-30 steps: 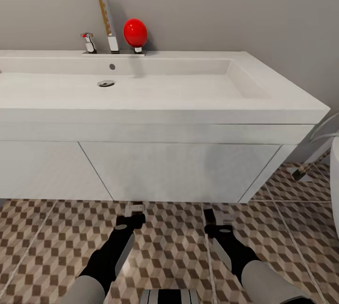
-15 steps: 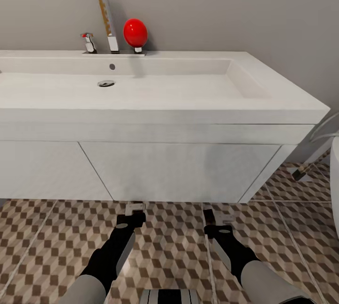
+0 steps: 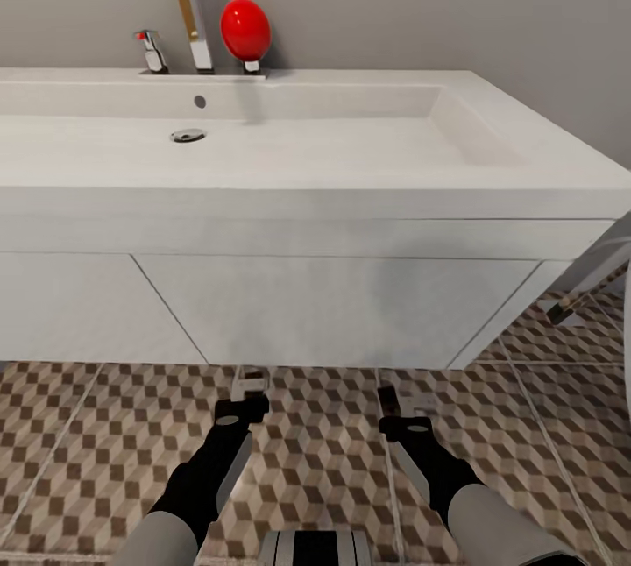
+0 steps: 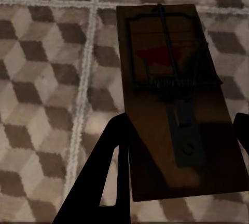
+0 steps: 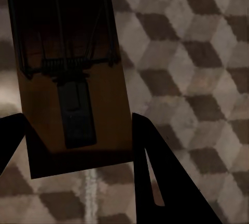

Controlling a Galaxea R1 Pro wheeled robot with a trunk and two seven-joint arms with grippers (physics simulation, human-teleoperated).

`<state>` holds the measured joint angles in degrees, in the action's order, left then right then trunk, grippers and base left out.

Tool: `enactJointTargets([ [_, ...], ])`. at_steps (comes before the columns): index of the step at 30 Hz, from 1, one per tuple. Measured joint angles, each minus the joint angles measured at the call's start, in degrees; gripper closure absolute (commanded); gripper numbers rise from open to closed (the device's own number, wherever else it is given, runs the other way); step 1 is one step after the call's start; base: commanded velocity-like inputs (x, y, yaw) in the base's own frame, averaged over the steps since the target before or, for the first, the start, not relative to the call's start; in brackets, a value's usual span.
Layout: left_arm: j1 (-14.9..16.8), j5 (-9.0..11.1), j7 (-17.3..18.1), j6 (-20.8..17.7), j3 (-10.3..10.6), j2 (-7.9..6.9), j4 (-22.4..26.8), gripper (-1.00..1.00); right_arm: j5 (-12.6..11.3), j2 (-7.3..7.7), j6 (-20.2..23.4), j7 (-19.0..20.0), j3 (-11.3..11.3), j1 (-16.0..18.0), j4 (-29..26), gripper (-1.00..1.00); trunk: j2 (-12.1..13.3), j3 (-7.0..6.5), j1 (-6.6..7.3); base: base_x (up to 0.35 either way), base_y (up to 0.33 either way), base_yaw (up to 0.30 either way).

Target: Take the four mousetraps from the cabinet in the bathroom and place them on the bathroom floor. Make sure all four end up on the same floor surface, and ensure that at least two of them are either under or directly next to the same bathroom sink.

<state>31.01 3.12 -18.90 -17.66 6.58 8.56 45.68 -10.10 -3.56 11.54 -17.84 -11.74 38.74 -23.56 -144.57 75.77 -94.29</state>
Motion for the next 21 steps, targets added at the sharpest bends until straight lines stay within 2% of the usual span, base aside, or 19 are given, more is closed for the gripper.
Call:
enactJointTargets([
  [12, 0.0, 0.0, -0.1, 0.0, 0.3, -0.08, 0.1, 1.0, 0.0, 0.0, -1.2, 0.1, 0.0, 0.0, -0.3, 1.0, -0.2, 2.66, -0.31, 0.0, 0.0, 0.0],
  [21, 0.0, -0.1, -0.1, 0.0, 0.5, -0.07, 0.2, 1.0, 0.0, -0.09, -1.2, 0.2, -0.1, 0.0, -1.5, 1.0, -0.2, 2.67, -0.31, 0.0, 0.0, 0.0],
])
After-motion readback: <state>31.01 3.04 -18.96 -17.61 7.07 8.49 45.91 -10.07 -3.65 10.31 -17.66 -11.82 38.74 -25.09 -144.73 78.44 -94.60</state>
